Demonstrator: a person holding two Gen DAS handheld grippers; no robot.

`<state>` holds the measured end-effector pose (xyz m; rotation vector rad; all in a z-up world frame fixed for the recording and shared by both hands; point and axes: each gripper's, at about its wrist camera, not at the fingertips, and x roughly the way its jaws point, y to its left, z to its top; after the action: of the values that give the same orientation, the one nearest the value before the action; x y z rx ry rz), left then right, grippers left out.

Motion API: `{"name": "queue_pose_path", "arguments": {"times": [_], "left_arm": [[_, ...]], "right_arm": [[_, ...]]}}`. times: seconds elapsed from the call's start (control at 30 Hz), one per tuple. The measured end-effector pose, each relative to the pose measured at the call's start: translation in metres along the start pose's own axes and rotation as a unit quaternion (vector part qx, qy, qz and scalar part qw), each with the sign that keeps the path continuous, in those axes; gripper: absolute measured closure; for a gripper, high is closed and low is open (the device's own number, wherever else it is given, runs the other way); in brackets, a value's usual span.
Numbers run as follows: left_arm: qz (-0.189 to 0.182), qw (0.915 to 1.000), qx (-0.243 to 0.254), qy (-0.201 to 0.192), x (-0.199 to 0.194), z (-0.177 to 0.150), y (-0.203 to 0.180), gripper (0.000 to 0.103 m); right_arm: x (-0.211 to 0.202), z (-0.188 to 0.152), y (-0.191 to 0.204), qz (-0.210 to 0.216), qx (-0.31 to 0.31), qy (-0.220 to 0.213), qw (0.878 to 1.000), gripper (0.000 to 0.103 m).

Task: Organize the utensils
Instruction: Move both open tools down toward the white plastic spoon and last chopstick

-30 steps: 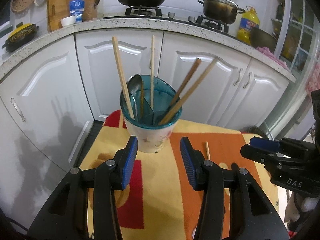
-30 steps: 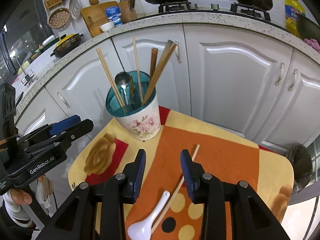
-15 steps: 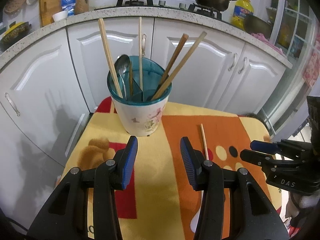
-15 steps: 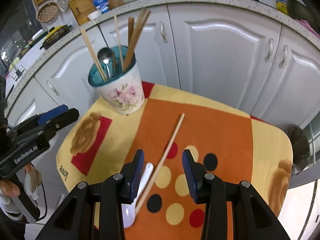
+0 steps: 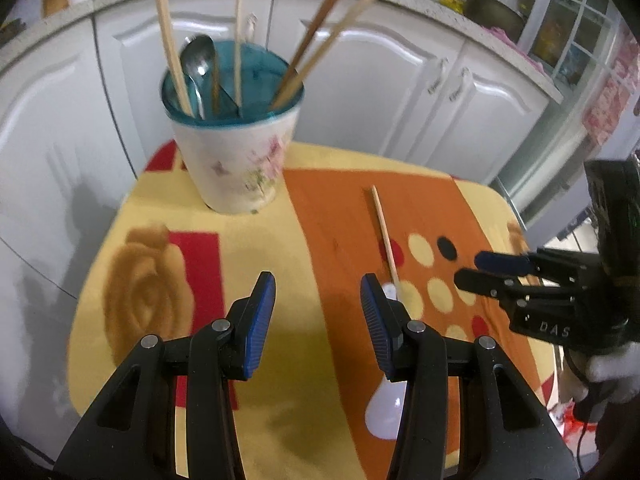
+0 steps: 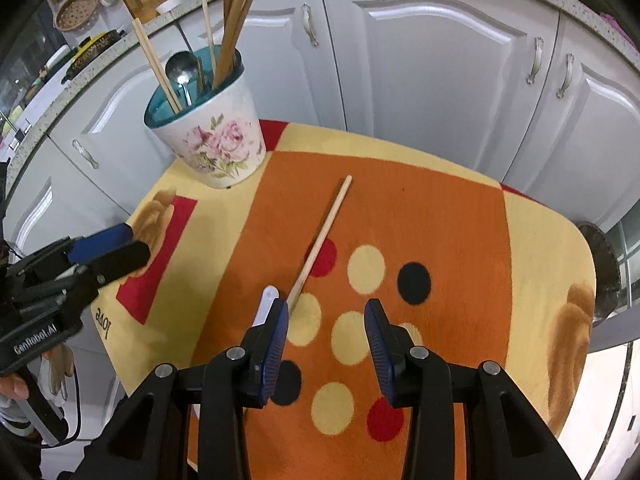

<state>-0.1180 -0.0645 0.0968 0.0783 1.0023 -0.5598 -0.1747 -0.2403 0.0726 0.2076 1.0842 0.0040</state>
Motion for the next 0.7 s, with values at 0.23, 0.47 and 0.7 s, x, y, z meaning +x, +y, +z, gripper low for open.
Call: {"name": "queue_pose_path", "arguments": {"times": [0.23,0.47,0.7], "left_arm": [[-0.040,0.9982,0.014,0.043,0.024,-0.011,-0.011,0.060],[-0.049,0.9937,0.044,0.091,0.058,-0.022,-0.033,0.060],[-0.030,0.9927,0.060,0.100,0.074,-0.028,-0.046,0.060]], "right_arm": [[0.006,-0.006,-0.006,-0.003,0.005,0.013,1.000,0.065],[0.006,-0.008,-0.009,-0.004,0.011,0.018,1.000,0.065],[0.005,-0.006,-0.010,-0.001,0.016,0.017,1.000,0.065]]}}
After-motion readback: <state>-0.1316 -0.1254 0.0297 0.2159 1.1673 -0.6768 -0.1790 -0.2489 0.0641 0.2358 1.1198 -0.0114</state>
